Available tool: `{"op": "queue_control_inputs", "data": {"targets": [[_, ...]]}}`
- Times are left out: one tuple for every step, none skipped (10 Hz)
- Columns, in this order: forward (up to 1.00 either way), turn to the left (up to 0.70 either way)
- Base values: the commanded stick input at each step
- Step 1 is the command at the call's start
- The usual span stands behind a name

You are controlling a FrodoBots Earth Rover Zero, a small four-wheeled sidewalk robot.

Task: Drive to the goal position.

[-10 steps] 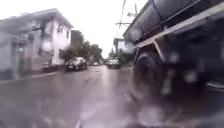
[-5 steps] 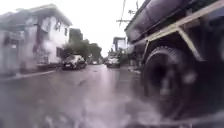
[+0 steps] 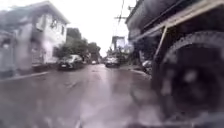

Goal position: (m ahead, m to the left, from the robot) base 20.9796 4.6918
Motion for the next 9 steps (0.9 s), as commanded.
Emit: {"op": "queue_control_inputs", "data": {"targets": [[1.00,0.00],[1.00,0.00],[1.00,0.00],[1.00,0.04],[1.00,0.27],[1.00,0.27],[1.00,0.26],[1.00,0.00],[1.00,0.00]]}}
